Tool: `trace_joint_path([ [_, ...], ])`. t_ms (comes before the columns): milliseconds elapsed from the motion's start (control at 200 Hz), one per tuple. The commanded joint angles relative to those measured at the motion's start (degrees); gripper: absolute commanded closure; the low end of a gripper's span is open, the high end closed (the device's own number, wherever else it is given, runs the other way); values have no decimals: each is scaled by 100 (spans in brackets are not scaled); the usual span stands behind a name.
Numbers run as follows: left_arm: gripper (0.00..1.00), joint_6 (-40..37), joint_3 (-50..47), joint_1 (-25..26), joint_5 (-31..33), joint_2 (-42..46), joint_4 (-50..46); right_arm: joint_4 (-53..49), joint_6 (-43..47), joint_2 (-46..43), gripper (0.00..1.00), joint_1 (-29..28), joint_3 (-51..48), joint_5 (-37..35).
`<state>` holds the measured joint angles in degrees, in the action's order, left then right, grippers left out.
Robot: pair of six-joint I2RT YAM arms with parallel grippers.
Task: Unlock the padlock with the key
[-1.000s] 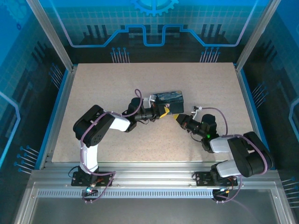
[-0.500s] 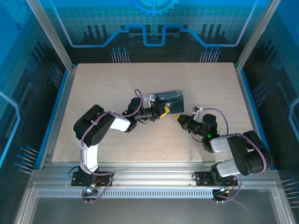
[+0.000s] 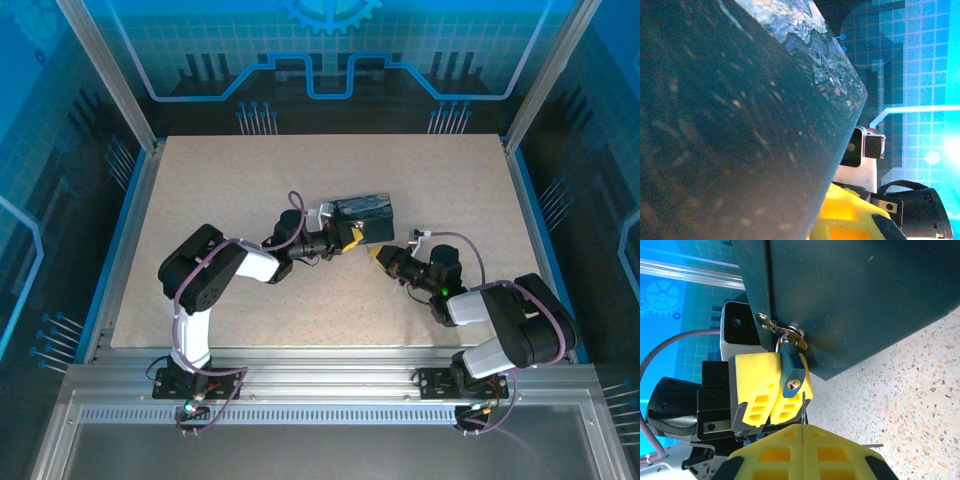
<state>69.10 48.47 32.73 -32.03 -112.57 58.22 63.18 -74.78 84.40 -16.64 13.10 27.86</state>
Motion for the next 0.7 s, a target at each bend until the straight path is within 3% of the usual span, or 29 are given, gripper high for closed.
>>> trace_joint_path([
  [0,100,22,-67,-50,-154,-43,405,392,-63,137,100,-98,159,-78],
  [695,100,42,-75,-49,-154,-83,445,541,-144,86,100,-164,8,-246],
])
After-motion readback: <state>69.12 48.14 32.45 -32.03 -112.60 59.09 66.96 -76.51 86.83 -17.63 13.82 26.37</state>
